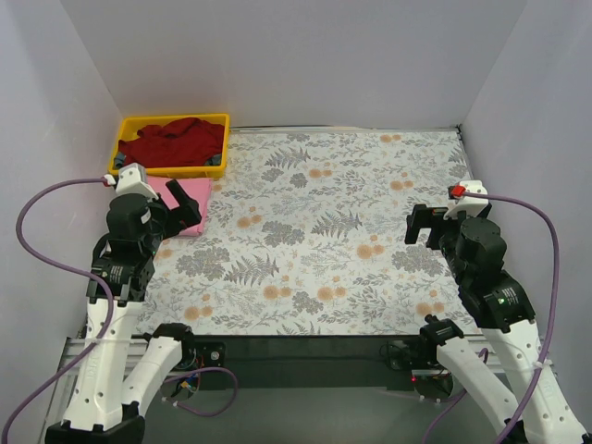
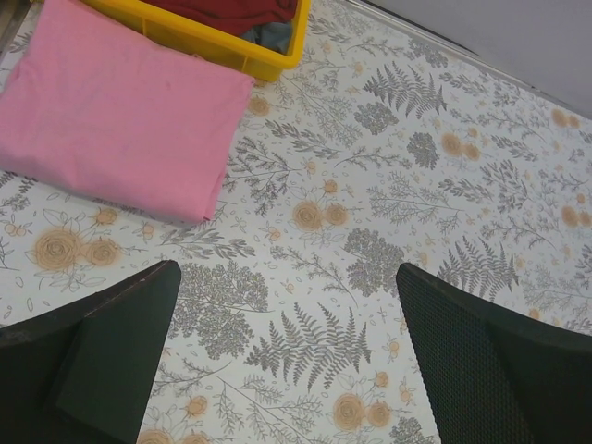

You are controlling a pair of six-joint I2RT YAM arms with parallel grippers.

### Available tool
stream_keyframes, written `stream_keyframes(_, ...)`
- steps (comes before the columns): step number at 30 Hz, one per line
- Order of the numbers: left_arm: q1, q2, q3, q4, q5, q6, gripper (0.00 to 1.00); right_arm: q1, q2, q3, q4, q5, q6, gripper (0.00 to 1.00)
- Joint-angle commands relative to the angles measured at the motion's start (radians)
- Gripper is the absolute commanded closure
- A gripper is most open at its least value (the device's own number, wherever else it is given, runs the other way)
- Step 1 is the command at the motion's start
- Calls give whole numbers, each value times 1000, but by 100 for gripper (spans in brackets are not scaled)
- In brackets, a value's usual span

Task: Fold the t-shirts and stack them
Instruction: Grab the tshirt from the pile

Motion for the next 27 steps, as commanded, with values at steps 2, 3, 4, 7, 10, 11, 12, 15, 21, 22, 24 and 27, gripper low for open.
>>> stream_keyframes(2,-3,31,-15,45,30,19,2,4,-15,-13,67,-10,-12,2)
stream_keyframes(3,-3,44,-13,60,40,13,2,4,-15,-16,70,-18,-9,2)
stream_keyframes(4,-3,74,-12,68,52,10,2,4,-13,-22,75,-39,-7,2)
stream_keyframes(7,-3,152,-1,125,80,1,2,4,-7,-48,93,-73,3,2)
stream_keyframes(10,-3,243,43,174,54,-13,2,4,10,-66,109,-136,16,2)
stream_keyframes(11,-3,314,57,186,47,-14,2,4,16,-71,112,-154,16,2)
stream_keyframes(12,-3,349,69,219,29,-19,2,4,19,-74,113,-182,22,2)
stream_keyframes(15,25,520,150,283,20,-20,3,4,31,-85,129,-251,23,2)
stream_keyframes(21,155,873,393,370,8,-101,9,4,84,-124,155,-388,-13,2)
stream_keyframes(22,167,919,425,387,9,-114,10,4,88,-129,156,-389,-15,2)
stream_keyframes(24,186,1041,517,407,1,-125,11,4,93,-135,159,-394,-17,2)
stream_keyframes(27,200,1163,657,424,0,-122,12,4,93,-157,164,-408,-30,2)
